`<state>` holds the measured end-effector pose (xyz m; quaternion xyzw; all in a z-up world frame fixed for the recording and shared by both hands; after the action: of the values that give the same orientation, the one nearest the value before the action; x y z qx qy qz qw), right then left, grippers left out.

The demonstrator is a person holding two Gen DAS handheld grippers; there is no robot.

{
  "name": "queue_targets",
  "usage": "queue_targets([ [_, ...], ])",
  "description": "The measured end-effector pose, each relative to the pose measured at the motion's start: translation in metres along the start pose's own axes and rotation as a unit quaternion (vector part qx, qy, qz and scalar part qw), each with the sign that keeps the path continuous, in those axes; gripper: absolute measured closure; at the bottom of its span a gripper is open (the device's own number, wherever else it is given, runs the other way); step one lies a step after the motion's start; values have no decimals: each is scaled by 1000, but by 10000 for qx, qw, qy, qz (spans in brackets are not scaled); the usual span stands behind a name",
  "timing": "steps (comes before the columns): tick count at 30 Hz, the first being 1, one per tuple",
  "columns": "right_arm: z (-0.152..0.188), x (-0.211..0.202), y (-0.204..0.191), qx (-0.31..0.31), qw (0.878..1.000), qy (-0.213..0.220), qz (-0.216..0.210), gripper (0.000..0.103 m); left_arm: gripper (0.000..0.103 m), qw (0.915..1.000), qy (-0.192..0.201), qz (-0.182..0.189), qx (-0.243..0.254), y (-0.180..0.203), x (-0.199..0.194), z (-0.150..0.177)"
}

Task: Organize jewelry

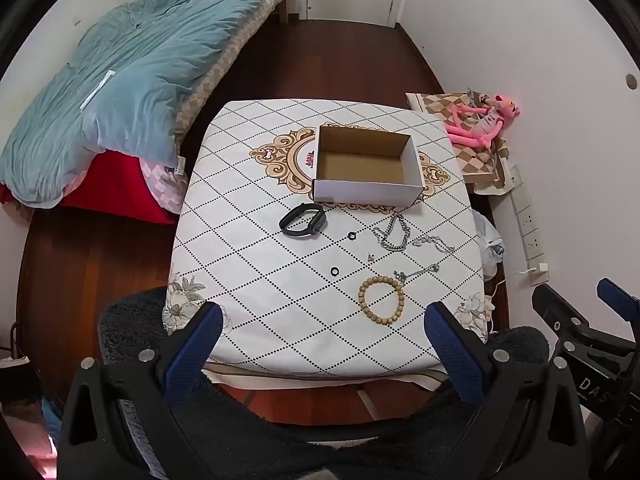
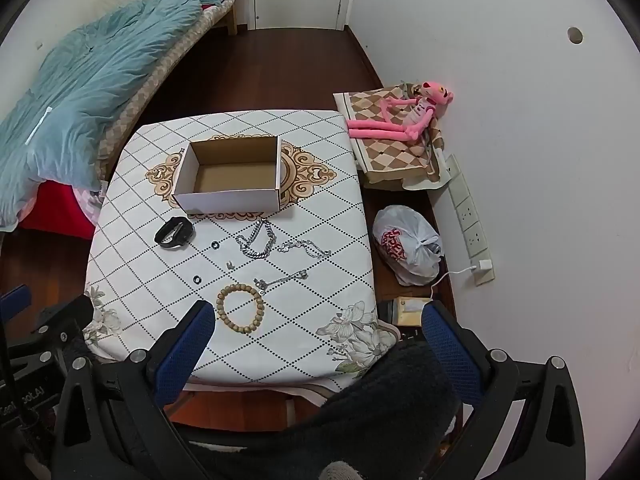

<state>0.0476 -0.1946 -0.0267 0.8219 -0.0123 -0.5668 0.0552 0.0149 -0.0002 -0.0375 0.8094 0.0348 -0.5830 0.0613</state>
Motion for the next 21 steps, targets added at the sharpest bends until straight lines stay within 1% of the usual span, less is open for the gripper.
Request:
queue_targets([
  [11, 4, -10, -3, 1, 10000, 22, -7, 0, 0, 9999, 97, -20, 31, 0, -1, 0],
  [21, 0, -12, 1, -5, 10000, 44, 21, 0, 0, 9999, 114, -10, 40, 1, -6, -1],
])
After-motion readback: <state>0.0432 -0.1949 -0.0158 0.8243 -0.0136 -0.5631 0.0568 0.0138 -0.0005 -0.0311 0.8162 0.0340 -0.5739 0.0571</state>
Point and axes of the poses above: each gripper's, at about its wrist camera, not at the fingertips, and x roughly the way its jaws point, y to its right, z to its underside, the point moved 4 cm from there along x, roughly the way its jaws point, and after that the axes turned 3 degrees about -y, right-handed, at the moved point
